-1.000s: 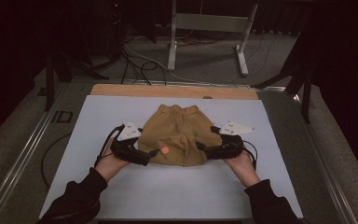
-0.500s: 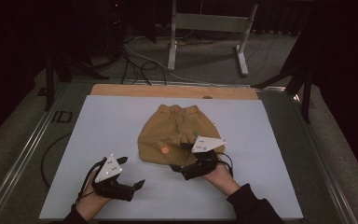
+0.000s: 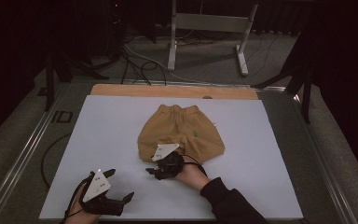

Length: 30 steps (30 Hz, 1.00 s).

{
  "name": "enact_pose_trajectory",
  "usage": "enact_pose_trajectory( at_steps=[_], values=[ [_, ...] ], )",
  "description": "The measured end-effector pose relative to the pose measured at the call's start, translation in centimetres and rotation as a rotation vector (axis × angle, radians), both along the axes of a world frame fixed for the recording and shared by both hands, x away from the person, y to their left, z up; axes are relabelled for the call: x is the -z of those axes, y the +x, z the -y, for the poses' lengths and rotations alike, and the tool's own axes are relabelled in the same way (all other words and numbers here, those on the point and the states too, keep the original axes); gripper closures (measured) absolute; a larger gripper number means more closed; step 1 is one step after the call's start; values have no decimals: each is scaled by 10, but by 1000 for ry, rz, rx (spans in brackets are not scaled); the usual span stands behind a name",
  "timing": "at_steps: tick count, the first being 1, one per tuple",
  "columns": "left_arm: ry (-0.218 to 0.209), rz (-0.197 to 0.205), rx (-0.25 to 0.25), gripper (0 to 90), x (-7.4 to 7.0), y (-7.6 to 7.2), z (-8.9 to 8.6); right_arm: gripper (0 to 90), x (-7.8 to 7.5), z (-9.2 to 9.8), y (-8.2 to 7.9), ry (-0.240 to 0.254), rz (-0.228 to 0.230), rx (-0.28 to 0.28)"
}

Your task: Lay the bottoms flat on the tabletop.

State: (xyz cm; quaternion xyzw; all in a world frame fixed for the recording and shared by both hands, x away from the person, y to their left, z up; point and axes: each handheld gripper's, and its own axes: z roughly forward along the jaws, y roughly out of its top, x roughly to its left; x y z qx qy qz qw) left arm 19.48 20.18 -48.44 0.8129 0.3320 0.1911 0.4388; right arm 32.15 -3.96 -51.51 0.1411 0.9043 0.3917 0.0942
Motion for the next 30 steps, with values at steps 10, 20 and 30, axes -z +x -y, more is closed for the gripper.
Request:
enact_pose_trajectory(
  at_steps=[10,20,30],
  values=[
    [-14,10,-13,37,0,3,-2,882,8,1,12,-46,33,79],
    [-30,17,-54,38,0,7,-9,895,-25,6,6,37,23,54],
    [-29,12,-55,38,2,10,-11,895,-91,11,1,222,22,5]
  ],
)
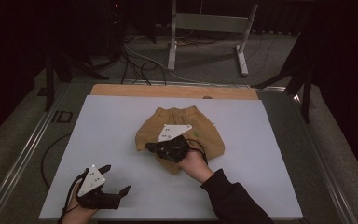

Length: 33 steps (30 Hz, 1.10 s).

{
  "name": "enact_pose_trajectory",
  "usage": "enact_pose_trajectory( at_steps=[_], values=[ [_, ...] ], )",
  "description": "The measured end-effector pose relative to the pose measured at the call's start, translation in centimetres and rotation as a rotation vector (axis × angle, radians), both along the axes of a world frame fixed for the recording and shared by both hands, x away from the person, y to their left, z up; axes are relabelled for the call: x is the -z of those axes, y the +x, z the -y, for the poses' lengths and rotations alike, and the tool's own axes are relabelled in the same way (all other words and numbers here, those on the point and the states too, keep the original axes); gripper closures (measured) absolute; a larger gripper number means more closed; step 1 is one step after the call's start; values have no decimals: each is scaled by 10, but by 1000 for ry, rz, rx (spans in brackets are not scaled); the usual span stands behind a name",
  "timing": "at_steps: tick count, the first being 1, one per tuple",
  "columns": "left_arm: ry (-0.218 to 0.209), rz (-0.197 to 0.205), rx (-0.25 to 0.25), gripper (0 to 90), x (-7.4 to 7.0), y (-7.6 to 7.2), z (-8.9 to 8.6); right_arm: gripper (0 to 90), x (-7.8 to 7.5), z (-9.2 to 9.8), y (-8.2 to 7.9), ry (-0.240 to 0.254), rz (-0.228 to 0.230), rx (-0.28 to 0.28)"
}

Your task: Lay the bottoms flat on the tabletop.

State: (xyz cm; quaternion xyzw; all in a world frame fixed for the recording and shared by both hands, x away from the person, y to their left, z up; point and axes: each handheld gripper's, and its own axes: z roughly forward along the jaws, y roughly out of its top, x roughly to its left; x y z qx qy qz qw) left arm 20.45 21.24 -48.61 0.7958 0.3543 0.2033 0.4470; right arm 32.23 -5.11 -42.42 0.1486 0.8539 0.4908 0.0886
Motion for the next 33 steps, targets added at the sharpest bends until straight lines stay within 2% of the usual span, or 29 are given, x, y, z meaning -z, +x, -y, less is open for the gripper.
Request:
enact_pose_trajectory(
  at_steps=[2,4,5,6,7,9,10,11,12,13,14,16,17,18,19,20,22,25,26,29,31,32,33],
  values=[
    [2,-5,2,38,0,0,0,895,-8,0,-3,18,9,-10],
    [1,-2,4,38,0,0,0,895,-14,3,-3,57,-7,-34],
    [1,-2,4,38,0,0,0,895,-14,3,-3,57,-7,-34],
    [1,-1,1,38,0,0,0,895,-17,5,-3,75,-7,-25],
    [-2,-9,4,38,1,0,0,894,-20,12,3,76,14,-1],
    [-4,-8,4,38,1,0,0,894,-20,25,15,100,-3,52],
    [-6,-8,4,38,1,0,0,894,-19,32,21,89,2,91],
    [-6,-8,4,38,1,0,0,894,-19,32,21,89,2,91],
    [-5,-7,4,38,1,0,0,893,-17,39,29,82,-6,140],
    [-9,-9,9,38,1,0,0,892,-10,55,44,78,-27,220],
    [-13,-7,6,38,1,0,1,891,-7,62,49,63,-31,261],
    [-11,-8,7,38,0,0,1,888,2,76,59,53,-42,320],
    [-16,-7,6,38,1,0,2,888,2,76,59,53,-42,320],
    [-13,-13,14,38,1,1,2,881,12,88,66,50,-68,372],
    [-13,-13,14,38,1,1,2,880,16,93,69,44,-74,396],
    [-14,-12,14,38,1,1,3,880,16,93,69,44,-74,396],
    [-21,-16,13,38,2,2,4,869,27,102,73,19,-88,444],
    [-26,-19,16,40,2,3,5,872,34,104,74,-7,-94,459],
    [-27,-16,17,42,2,3,5,882,41,105,76,-32,-97,470],
    [-20,-17,22,43,1,3,6,880,53,106,79,-53,-125,492],
    [-18,-14,27,43,1,2,6,810,59,105,79,-72,-130,497],
    [-17,-13,28,43,0,3,6,810,59,105,79,-72,-130,497],
    [-19,-15,29,43,0,3,6,731,60,105,78,-68,-122,491]
  ],
)
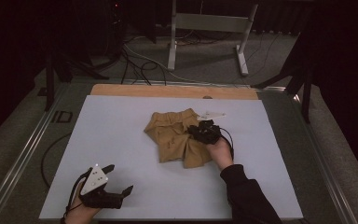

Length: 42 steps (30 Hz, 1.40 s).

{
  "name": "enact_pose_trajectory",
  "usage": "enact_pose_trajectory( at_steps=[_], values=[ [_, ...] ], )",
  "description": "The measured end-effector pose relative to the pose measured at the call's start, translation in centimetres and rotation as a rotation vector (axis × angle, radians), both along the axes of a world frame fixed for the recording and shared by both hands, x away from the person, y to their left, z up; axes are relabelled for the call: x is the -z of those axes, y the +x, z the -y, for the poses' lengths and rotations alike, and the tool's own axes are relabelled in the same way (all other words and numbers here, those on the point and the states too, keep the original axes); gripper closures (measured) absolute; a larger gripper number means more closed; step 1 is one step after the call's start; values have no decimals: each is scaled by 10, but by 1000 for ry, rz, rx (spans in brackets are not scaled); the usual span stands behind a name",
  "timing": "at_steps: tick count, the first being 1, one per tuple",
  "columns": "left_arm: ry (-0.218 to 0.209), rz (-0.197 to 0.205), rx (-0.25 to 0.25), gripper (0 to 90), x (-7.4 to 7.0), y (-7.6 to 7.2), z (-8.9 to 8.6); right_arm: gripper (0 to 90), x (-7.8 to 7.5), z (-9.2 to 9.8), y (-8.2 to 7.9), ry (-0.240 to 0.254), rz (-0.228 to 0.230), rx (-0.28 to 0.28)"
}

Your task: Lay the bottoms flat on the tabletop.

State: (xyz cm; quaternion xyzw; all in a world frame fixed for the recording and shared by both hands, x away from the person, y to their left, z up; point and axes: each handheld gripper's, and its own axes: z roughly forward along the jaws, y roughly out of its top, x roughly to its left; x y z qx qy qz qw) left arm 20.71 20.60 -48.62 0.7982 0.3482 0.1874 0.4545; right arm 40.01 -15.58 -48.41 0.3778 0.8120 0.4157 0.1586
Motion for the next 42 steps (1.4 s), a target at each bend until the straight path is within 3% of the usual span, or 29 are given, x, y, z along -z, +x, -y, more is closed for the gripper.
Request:
enact_pose_trajectory(
  at_steps=[8,9,14,15,18,20,27,32,38,40,42],
  values=[
    [14,2,19,43,-1,1,4,428,-22,2,-13,69,40,-45],
    [13,5,17,43,-1,0,5,428,-22,2,-13,69,40,-45],
    [15,11,19,43,-5,4,6,182,-31,9,-22,124,49,-71],
    [18,14,19,43,-7,5,6,165,-32,11,-23,132,49,-83],
    [5,9,26,44,-8,11,9,144,-36,18,-29,140,56,-91],
    [19,6,35,44,-7,16,12,144,-36,23,-36,143,63,-92],
    [25,-52,53,46,-6,40,29,144,-30,45,-58,128,93,-84],
    [46,-15,82,78,-11,60,44,146,-30,59,-76,136,98,-76],
    [63,11,113,262,-18,92,58,146,-37,74,-94,133,137,-59],
    [101,29,107,303,-19,106,66,146,-37,79,-99,135,133,-53],
    [105,25,107,360,-19,116,70,147,-35,86,-105,135,133,-46]
  ],
)
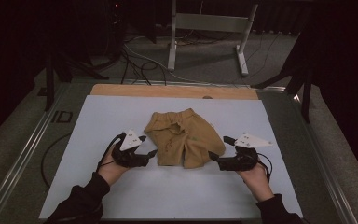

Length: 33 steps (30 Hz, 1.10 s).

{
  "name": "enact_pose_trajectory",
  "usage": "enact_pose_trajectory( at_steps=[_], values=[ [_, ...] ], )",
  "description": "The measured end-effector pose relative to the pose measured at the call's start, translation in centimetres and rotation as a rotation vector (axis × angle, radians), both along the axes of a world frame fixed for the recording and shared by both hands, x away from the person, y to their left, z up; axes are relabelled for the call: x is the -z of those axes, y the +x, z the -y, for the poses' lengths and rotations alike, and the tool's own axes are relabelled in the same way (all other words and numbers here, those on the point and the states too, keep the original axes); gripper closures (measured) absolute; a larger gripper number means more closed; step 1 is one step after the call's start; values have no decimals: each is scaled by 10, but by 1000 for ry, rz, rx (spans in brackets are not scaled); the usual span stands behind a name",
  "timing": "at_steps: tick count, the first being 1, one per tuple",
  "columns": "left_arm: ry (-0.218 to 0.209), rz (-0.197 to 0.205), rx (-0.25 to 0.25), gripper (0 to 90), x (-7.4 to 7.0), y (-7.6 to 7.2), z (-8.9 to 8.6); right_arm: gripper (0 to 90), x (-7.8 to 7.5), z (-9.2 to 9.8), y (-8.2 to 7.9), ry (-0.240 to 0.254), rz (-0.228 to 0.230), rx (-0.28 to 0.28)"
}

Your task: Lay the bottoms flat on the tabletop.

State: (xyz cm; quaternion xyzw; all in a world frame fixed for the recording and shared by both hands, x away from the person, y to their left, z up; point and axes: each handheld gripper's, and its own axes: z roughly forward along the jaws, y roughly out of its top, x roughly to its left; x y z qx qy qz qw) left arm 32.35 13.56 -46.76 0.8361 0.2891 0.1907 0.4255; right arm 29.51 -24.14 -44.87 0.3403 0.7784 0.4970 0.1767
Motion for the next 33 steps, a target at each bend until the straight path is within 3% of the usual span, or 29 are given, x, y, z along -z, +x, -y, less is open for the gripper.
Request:
enact_pose_trajectory(
  at_steps=[3,6,12,15,19,22,30,33],
  values=[
    [46,5,7,444,4,14,9,148,2,7,-6,-4,-3,15],
    [85,4,6,457,9,24,16,148,3,13,-9,-1,-8,26],
    [126,-18,-1,491,21,41,25,149,6,20,-10,-10,-11,38],
    [123,-12,-16,550,25,47,29,149,8,21,-9,-8,-16,39],
    [126,-10,-14,671,25,51,35,149,8,21,-9,-4,-16,40],
    [160,-2,-44,870,23,52,38,149,7,21,-9,-11,-12,38],
    [156,4,-20,889,13,42,36,150,6,22,-9,-5,-4,46],
    [133,5,-12,889,9,36,32,150,5,23,-10,-5,3,52]
  ],
)
